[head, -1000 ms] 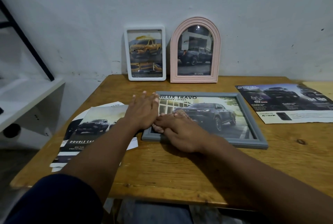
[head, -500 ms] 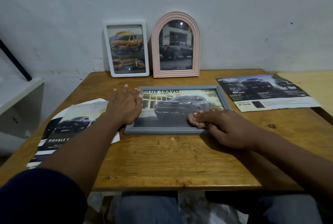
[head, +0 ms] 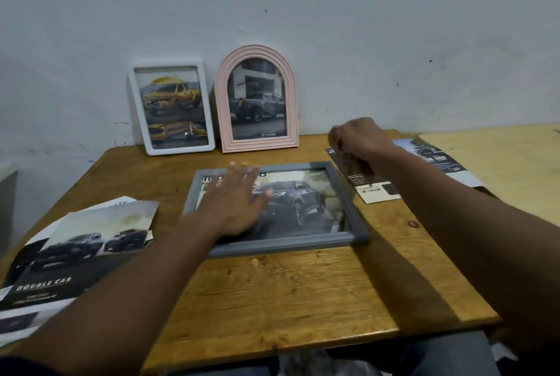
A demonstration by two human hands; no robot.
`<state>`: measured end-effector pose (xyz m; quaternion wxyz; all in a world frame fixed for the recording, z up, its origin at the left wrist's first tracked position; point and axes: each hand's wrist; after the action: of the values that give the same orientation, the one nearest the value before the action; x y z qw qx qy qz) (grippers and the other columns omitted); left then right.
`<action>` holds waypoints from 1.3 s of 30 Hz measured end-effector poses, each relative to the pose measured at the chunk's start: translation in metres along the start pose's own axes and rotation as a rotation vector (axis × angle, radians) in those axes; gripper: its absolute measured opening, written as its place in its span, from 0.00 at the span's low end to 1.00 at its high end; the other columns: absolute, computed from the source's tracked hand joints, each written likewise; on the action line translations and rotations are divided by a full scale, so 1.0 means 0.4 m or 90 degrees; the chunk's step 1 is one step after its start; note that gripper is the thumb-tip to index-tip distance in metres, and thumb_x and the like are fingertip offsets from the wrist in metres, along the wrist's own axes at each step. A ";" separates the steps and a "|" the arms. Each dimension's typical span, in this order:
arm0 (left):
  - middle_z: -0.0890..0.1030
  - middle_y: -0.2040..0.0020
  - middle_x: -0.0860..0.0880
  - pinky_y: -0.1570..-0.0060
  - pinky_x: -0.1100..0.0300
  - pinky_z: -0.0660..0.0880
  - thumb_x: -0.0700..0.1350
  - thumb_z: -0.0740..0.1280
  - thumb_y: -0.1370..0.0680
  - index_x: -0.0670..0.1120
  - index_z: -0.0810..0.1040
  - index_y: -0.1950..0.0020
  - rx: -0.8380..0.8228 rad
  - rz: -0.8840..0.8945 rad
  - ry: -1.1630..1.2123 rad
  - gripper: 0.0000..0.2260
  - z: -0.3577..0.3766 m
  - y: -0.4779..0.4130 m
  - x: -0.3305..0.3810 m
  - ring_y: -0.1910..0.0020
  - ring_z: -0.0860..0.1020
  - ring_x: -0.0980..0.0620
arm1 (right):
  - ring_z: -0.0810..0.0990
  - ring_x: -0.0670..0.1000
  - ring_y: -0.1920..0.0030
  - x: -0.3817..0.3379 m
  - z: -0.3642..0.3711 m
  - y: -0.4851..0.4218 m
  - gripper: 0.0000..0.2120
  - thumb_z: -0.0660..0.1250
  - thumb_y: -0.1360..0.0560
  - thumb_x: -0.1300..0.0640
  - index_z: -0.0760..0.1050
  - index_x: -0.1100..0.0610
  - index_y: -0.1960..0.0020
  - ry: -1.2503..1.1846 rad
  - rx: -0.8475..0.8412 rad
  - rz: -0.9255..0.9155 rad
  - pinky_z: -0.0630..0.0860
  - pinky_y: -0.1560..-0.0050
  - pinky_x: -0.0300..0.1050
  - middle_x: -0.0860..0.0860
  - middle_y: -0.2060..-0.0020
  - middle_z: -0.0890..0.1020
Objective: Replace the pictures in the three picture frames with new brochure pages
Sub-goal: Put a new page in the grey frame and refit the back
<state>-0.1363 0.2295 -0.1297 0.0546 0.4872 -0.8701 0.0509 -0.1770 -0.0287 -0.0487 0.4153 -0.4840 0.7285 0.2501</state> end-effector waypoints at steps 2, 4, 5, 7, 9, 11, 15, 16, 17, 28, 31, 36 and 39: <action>0.44 0.17 0.50 0.22 0.44 0.38 0.68 0.45 0.19 0.54 0.45 0.17 -0.052 0.016 -0.011 0.34 0.037 0.010 0.039 0.19 0.39 0.48 | 0.79 0.58 0.56 0.043 0.061 -0.040 0.12 0.60 0.21 0.55 0.79 0.60 0.52 0.188 -0.033 -0.071 0.70 0.60 0.43 0.61 0.56 0.81; 0.42 0.17 0.51 0.22 0.44 0.38 0.69 0.43 0.20 0.55 0.44 0.17 -0.067 0.003 -0.022 0.34 0.059 0.022 0.047 0.19 0.38 0.49 | 0.76 0.60 0.41 0.108 0.118 -0.040 0.13 0.58 0.19 0.53 0.76 0.58 0.41 0.349 -0.120 -0.126 0.71 0.47 0.47 0.60 0.42 0.79; 0.42 0.17 0.52 0.22 0.44 0.38 0.68 0.43 0.19 0.56 0.44 0.17 -0.061 -0.002 -0.018 0.33 0.061 0.023 0.046 0.19 0.39 0.50 | 0.73 0.60 0.34 0.136 0.136 -0.034 0.16 0.57 0.19 0.54 0.73 0.58 0.35 0.399 -0.139 -0.167 0.71 0.40 0.51 0.60 0.36 0.76; 0.42 0.17 0.52 0.22 0.44 0.39 0.67 0.43 0.18 0.56 0.45 0.17 -0.041 -0.005 -0.004 0.31 0.052 0.024 0.048 0.19 0.39 0.51 | 0.63 0.60 0.25 0.165 0.140 0.006 0.23 0.56 0.18 0.55 0.64 0.62 0.26 0.439 -0.114 -0.215 0.62 0.27 0.54 0.61 0.26 0.66; 0.43 0.17 0.53 0.22 0.44 0.39 0.66 0.44 0.18 0.56 0.46 0.17 -0.023 -0.010 -0.002 0.30 0.046 0.023 0.050 0.19 0.40 0.51 | 0.57 0.58 0.22 0.177 0.126 0.057 0.26 0.54 0.18 0.54 0.59 0.63 0.23 0.434 -0.088 -0.229 0.55 0.23 0.53 0.60 0.22 0.59; 0.44 0.17 0.53 0.22 0.44 0.40 0.65 0.44 0.18 0.56 0.47 0.17 -0.062 0.005 0.012 0.30 0.087 0.043 0.072 0.19 0.41 0.51 | 0.55 0.57 0.21 0.222 0.116 0.168 0.26 0.54 0.18 0.54 0.58 0.62 0.22 0.449 -0.115 -0.186 0.52 0.22 0.52 0.59 0.21 0.58; 0.46 0.17 0.53 0.22 0.44 0.41 0.65 0.44 0.17 0.56 0.50 0.17 -0.039 -0.012 0.025 0.30 0.084 0.023 0.055 0.18 0.42 0.51 | 0.53 0.52 0.21 0.224 0.107 0.316 0.27 0.49 0.18 0.50 0.58 0.59 0.21 0.358 -0.084 -0.176 0.49 0.22 0.47 0.55 0.21 0.58; 0.47 0.17 0.53 0.21 0.44 0.42 0.65 0.45 0.17 0.56 0.51 0.17 -0.032 -0.012 0.021 0.29 0.077 0.013 0.049 0.18 0.43 0.51 | 0.54 0.51 0.21 0.215 0.105 0.338 0.29 0.47 0.20 0.48 0.60 0.58 0.22 0.354 -0.073 -0.184 0.49 0.22 0.47 0.55 0.21 0.60; 0.47 0.17 0.53 0.21 0.44 0.42 0.65 0.45 0.17 0.56 0.51 0.17 -0.027 -0.008 0.019 0.29 0.073 0.004 0.046 0.18 0.44 0.51 | 0.56 0.51 0.21 0.206 0.103 0.356 0.31 0.46 0.22 0.47 0.61 0.58 0.22 0.353 -0.061 -0.194 0.50 0.22 0.47 0.54 0.22 0.62; 0.53 0.17 0.52 0.21 0.47 0.45 0.54 0.46 0.13 0.54 0.55 0.18 -0.012 -0.004 0.137 0.23 0.068 -0.019 0.049 0.18 0.48 0.51 | 0.74 0.50 0.44 0.095 0.239 0.391 0.17 0.50 0.19 0.52 0.70 0.54 0.36 0.261 -0.137 -0.328 0.71 0.37 0.53 0.52 0.42 0.78; 0.59 0.19 0.53 0.22 0.49 0.51 0.55 0.48 0.14 0.56 0.59 0.19 0.000 -0.077 0.358 0.22 0.040 -0.025 0.037 0.19 0.55 0.48 | 0.74 0.42 0.46 0.073 0.168 0.373 0.17 0.54 0.16 0.56 0.70 0.52 0.30 0.062 -0.133 -0.261 0.72 0.46 0.40 0.46 0.41 0.76; 0.62 0.19 0.51 0.22 0.46 0.54 0.59 0.53 0.15 0.53 0.64 0.20 0.099 -0.073 0.406 0.24 -0.022 0.008 0.065 0.20 0.55 0.50 | 0.70 0.50 0.29 0.092 0.074 0.242 0.21 0.53 0.17 0.58 0.66 0.57 0.25 0.105 0.027 -0.190 0.67 0.31 0.44 0.53 0.28 0.72; 0.59 0.19 0.52 0.23 0.45 0.54 0.65 0.54 0.18 0.55 0.61 0.20 0.108 0.074 0.265 0.28 -0.018 0.073 0.147 0.19 0.53 0.52 | 0.66 0.60 0.27 0.147 0.102 0.190 0.21 0.52 0.17 0.54 0.66 0.62 0.27 0.235 -0.031 -0.148 0.64 0.30 0.52 0.62 0.30 0.72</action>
<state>-0.1915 0.1963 -0.1150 0.1887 0.4184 -0.8591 0.2264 -0.2426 0.0041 -0.1230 0.2894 -0.6120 0.7252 0.1256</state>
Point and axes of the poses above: each hand's wrist, its own y-axis away from the middle knuckle, its own z-axis out of the palm, x = y × z
